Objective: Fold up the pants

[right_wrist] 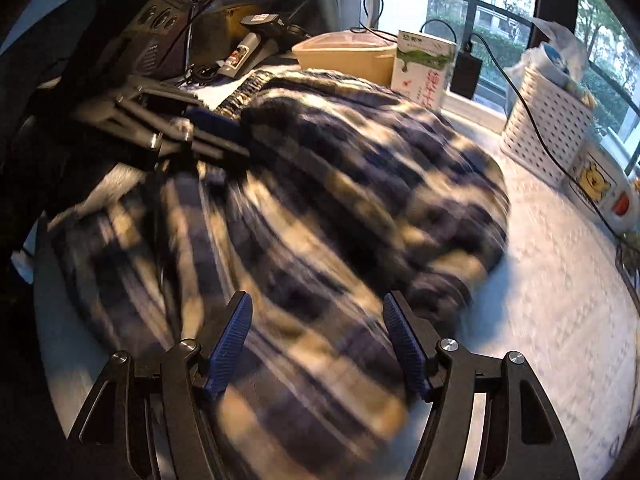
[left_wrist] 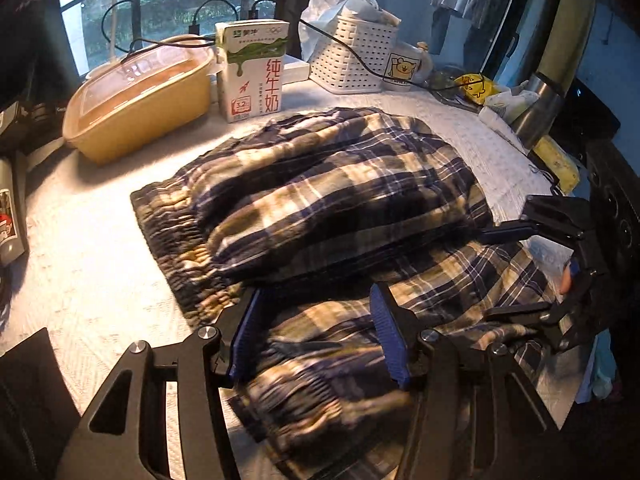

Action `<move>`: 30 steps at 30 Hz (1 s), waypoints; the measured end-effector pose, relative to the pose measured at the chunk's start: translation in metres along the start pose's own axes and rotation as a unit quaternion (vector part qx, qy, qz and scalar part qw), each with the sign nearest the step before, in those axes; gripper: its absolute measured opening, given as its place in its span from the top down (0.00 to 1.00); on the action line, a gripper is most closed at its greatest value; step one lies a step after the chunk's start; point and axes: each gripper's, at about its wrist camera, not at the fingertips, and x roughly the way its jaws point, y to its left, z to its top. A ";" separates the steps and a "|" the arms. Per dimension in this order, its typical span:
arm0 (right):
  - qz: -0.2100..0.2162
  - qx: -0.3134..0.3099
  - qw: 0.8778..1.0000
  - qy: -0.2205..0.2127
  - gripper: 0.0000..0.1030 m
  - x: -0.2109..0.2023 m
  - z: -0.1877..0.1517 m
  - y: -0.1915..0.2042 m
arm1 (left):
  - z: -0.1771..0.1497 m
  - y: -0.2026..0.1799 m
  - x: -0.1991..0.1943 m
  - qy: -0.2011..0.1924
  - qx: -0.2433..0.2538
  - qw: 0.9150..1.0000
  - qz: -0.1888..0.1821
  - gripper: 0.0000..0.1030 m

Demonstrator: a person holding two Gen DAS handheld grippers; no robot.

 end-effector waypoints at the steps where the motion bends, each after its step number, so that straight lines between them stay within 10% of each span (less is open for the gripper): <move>1: -0.001 -0.003 1.000 0.001 0.32 -0.005 -0.004 0.000 | 0.000 0.001 -0.001 0.002 0.002 1.000 0.006 0.47; 10: -0.019 0.042 0.999 0.025 0.27 -0.038 -0.041 -0.026 | -0.004 -0.011 -0.037 -0.023 0.034 0.999 0.018 0.47; 14: -0.036 0.054 0.997 -0.031 0.27 -0.069 -0.037 -0.030 | -0.005 -0.037 -0.061 -0.064 0.073 0.995 -0.024 0.32; 18: -0.023 0.026 0.997 -0.075 0.27 -0.071 -0.015 -0.014 | -0.013 -0.041 -0.027 -0.017 0.073 0.997 0.023 0.31; 30: -0.008 -0.014 1.000 0.009 0.27 -0.028 -0.036 0.008 | -0.053 -0.039 -0.032 0.015 0.082 0.995 0.049 0.32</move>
